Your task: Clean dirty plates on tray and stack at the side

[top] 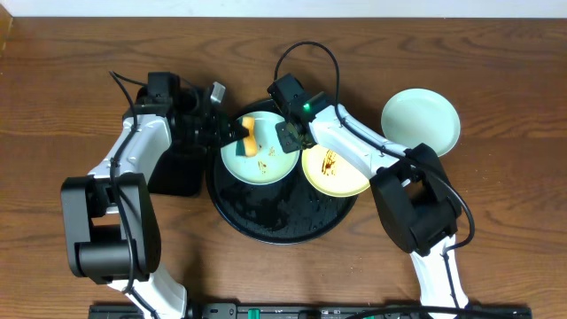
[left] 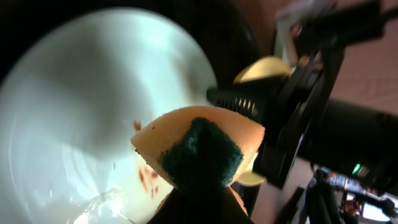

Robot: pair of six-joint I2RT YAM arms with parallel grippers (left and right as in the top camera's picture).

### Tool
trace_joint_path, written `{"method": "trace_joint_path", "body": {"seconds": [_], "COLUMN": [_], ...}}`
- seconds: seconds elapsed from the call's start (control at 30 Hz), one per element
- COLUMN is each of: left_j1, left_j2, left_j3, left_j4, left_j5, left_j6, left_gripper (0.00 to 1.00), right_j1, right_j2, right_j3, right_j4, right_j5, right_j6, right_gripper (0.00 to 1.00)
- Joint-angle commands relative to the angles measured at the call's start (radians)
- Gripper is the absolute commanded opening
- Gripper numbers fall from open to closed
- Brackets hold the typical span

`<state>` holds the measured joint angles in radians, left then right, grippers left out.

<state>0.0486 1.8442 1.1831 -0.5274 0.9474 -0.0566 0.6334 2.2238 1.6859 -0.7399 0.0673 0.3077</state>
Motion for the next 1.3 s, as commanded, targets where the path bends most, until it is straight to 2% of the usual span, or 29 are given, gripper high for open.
{"method": "trace_joint_path", "body": {"seconds": [0.0, 0.13, 0.33, 0.43, 0.67, 0.77, 1.27], "left_j1": [0.000, -0.001, -0.001, -0.010, -0.099, -0.138, -0.176], "left_j2": [0.011, 0.031, 0.105, 0.144, 0.181, 0.181, 0.190], "left_j3": [-0.004, -0.004, -0.011, -0.023, -0.050, -0.050, -0.053], "left_j4": [0.080, 0.133, 0.137, 0.167, 0.242, 0.251, 0.272], "left_j5": [0.060, 0.063, 0.065, 0.127, 0.236, 0.237, 0.023], "left_j6": [-0.111, -0.178, -0.201, -0.200, -0.204, -0.211, -0.333], "left_gripper": [0.07, 0.08, 0.07, 0.07, 0.07, 0.07, 0.07], "right_j1": [-0.006, -0.006, -0.006, -0.007, -0.007, -0.007, -0.008], "right_j2": [0.015, 0.015, 0.015, 0.015, 0.015, 0.015, 0.015], "right_j3": [0.001, 0.001, 0.001, 0.001, 0.001, 0.001, 0.001], "right_j4": [-0.019, -0.029, -0.043, -0.049, -0.061, -0.064, -0.084], "right_j5": [0.026, 0.026, 0.026, 0.026, 0.026, 0.026, 0.026], "right_j6": [0.011, 0.014, 0.027, 0.030, 0.037, 0.037, 0.037], "right_gripper": [0.01, 0.01, 0.01, 0.01, 0.01, 0.01, 0.01]}}
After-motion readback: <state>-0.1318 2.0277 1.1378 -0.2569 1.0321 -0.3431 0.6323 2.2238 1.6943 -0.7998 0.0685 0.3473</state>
